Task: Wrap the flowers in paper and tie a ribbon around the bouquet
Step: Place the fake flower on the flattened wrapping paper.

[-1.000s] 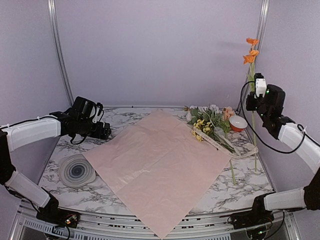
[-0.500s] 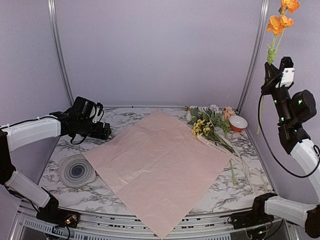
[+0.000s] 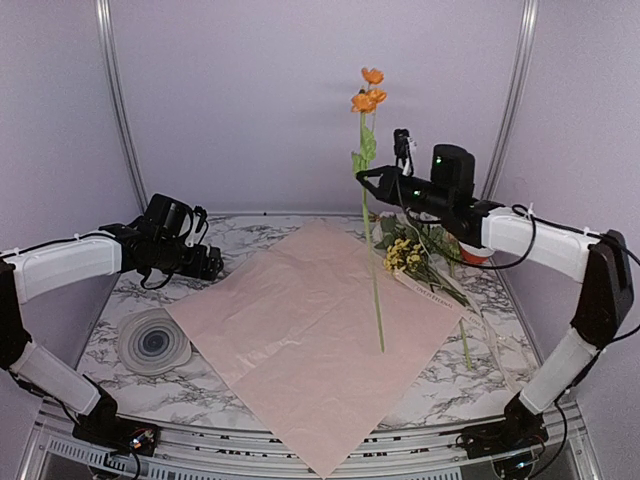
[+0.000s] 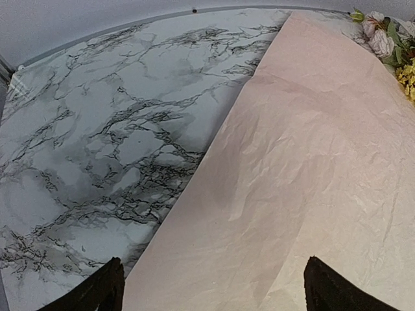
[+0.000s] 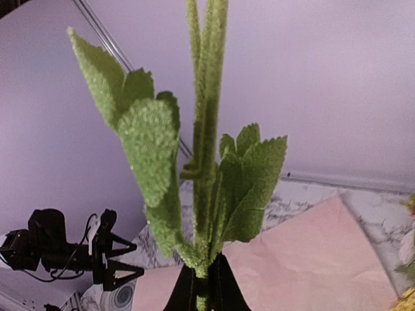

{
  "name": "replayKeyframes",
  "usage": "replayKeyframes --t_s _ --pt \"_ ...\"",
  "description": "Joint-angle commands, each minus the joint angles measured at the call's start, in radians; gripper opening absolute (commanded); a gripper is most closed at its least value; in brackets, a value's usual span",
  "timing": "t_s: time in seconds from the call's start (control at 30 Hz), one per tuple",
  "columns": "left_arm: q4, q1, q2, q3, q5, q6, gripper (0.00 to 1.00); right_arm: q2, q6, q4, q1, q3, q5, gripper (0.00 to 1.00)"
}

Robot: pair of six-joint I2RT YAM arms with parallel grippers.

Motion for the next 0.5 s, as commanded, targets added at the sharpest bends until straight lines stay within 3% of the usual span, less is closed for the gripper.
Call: replayKeyframes --t_s 0.0,0.17,0.47 --pt "0.012 0.002 0.006 -0.006 0.031 -0.004 0.97 0.188 0.145 -0.188 0.114 0.15 -0.095 0.0" --pt "0.012 0.001 0.006 -0.006 0.057 -0.012 0.97 0.366 0.259 -0.111 0.196 0.175 -0.076 0.0" --pt "0.012 -0.001 0.011 -0.006 0.067 -0.019 0.97 0.662 0.308 -0.135 0.2 0.348 -0.008 0.0"
